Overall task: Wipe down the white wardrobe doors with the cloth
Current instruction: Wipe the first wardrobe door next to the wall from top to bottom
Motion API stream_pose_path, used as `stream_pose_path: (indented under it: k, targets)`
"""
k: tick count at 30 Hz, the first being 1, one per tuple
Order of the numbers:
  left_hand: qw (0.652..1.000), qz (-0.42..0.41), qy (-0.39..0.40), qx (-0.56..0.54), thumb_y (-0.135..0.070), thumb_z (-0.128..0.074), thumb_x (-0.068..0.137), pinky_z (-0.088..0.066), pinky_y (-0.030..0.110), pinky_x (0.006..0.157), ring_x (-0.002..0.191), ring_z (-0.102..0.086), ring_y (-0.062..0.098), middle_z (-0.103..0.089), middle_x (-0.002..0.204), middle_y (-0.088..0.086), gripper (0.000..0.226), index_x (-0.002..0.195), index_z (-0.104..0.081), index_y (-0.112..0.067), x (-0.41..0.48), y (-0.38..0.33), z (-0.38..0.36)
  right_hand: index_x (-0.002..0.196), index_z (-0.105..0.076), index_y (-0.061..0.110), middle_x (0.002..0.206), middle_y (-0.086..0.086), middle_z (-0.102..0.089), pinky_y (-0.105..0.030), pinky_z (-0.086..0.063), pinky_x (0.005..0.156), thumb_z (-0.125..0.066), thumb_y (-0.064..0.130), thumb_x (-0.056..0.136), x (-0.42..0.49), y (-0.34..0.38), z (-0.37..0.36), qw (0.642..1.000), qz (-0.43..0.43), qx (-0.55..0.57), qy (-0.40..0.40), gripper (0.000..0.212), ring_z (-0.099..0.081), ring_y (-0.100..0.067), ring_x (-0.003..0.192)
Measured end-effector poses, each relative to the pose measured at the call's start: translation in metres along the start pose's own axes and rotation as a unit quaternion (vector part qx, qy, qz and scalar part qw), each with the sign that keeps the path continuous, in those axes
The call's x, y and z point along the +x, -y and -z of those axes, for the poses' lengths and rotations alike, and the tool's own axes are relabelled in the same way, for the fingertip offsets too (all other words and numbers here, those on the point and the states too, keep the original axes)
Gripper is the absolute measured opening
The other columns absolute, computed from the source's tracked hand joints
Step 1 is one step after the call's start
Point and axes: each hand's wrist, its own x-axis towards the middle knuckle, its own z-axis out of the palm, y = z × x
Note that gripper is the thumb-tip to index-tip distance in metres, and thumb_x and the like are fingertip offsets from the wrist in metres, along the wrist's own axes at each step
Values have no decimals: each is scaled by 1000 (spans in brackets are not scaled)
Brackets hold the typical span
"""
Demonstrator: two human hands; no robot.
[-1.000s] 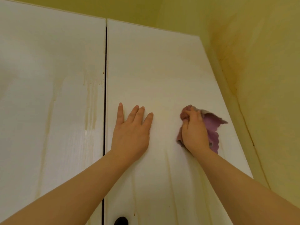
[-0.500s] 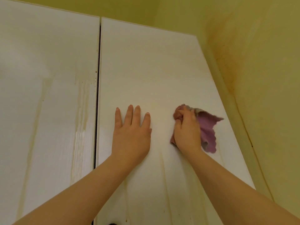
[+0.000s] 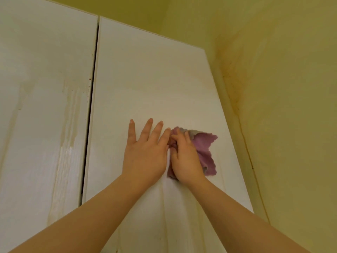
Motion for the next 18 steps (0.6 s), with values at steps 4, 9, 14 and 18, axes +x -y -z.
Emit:
stream_pose_path:
  k: [4,9,14,18]
  targets:
    - [996,11,90,22,-38,-9,102,20,55,108,146,9,26,5,160,2,54,152,5,-22,9,-16,-5,142,-26,33,149,6,-31,-39,-40,104,-32,30,97,0,-11,11,998,0,26,56,45,-36,-17,133]
    - [990,12,136,37,-44,-7,101,16,53,111,144,17,34,16,158,9,59,151,10,-18,7,-20,-9,135,-38,22,144,3,-32,-14,-20,97,-34,17,99,-3,-19,26,997,-81,-7,-13,37,-32,-12,131]
    - [990,6,136,21,-41,-8,101,20,53,109,144,20,28,13,159,7,58,151,6,-15,2,-26,-9,140,-32,17,152,-2,-23,-32,-22,114,-36,7,94,-17,-10,17,998,-46,-3,49,47,-15,-19,142]
    - [991,2,131,3,-37,-8,102,21,53,108,145,17,24,11,159,2,55,151,7,-16,8,-28,-11,148,-13,26,156,9,-6,-22,-6,115,-30,9,97,-15,-24,32,994,-9,-41,102,56,-2,-7,143]
